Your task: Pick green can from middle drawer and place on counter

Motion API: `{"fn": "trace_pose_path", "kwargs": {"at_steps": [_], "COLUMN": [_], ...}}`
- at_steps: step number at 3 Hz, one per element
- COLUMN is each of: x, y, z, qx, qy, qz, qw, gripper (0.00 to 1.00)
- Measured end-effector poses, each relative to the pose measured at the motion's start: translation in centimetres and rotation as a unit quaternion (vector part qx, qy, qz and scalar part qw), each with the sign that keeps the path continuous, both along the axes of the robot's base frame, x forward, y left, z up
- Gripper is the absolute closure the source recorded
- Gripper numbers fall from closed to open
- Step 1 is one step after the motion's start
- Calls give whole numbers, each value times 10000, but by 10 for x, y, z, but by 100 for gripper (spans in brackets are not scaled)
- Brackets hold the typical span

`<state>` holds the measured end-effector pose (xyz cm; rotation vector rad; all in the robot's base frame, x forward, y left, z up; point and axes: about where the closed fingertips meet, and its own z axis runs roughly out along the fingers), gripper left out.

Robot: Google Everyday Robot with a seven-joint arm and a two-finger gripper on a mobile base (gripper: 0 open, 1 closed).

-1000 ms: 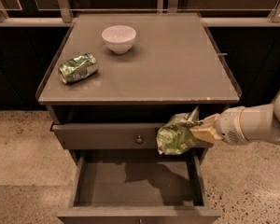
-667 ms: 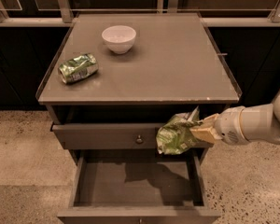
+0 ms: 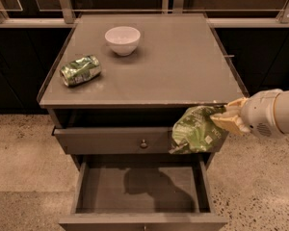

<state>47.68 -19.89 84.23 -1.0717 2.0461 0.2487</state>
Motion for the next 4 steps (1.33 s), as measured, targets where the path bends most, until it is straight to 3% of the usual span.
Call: {"fn": "trace_pose_path", "kwargs": {"at_steps": [1,2,4], "x": [4,31,122], "y": [-5,-15,-16], "z": [44,70,119], "qx": [-263,-416,-524], "qy": [-401,-612,-1093], "qz": [-21,-79,-216], "qw": [9988,9972,9924], "gripper": [100,100,100]}}
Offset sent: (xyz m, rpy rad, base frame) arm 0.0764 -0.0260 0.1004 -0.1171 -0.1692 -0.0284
